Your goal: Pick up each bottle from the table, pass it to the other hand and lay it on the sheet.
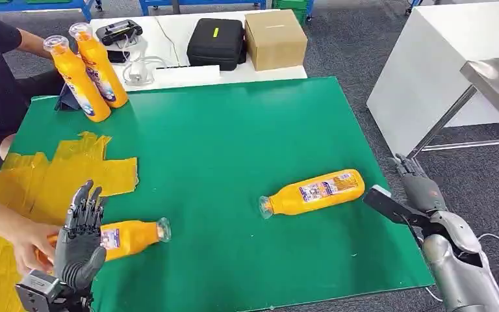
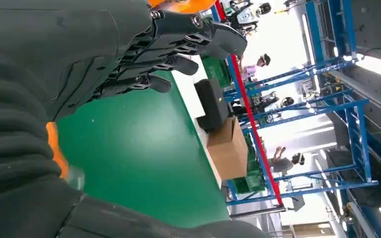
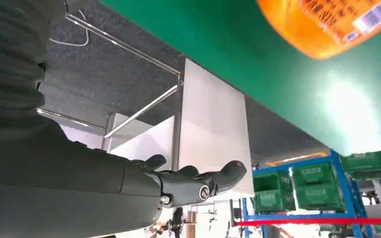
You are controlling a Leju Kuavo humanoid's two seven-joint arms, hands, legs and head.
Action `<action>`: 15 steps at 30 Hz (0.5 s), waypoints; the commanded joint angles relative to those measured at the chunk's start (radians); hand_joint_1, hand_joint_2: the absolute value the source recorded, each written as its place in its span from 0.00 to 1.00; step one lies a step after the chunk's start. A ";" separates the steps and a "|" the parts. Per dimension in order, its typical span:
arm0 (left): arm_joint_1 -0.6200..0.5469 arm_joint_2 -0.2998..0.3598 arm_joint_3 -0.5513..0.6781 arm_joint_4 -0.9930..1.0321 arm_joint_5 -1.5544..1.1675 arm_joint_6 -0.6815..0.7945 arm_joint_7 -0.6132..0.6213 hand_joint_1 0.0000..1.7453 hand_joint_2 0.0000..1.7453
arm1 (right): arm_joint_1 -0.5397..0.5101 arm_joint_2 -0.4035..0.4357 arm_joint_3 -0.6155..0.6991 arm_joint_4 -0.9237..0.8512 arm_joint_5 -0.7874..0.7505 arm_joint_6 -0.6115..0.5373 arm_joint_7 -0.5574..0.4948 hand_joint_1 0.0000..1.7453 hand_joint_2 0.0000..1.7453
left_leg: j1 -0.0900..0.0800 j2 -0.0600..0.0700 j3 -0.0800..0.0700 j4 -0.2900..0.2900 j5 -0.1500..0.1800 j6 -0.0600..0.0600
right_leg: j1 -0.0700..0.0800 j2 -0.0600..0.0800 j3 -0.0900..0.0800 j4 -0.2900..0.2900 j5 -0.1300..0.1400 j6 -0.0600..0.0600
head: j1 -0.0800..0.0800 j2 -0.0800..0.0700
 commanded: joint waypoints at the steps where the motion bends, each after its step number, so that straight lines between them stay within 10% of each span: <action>1: -0.037 0.023 -0.019 0.063 -0.006 0.006 0.003 0.00 0.00 | -0.130 0.056 0.093 0.176 0.018 0.007 0.005 0.00 1.00 | 0.001 0.000 0.004 0.000 -0.001 -0.001 | 0.001 0.002 0.004 -0.001 0.000 -0.002 | 0.000 0.000; 15: -0.070 0.029 0.010 0.091 -0.011 0.018 0.004 0.00 0.00 | -0.184 0.027 0.289 0.204 0.058 0.039 -0.026 0.00 1.00 | 0.001 0.001 0.004 0.000 -0.001 -0.001 | 0.001 0.003 0.004 0.000 -0.001 -0.002 | 0.000 0.000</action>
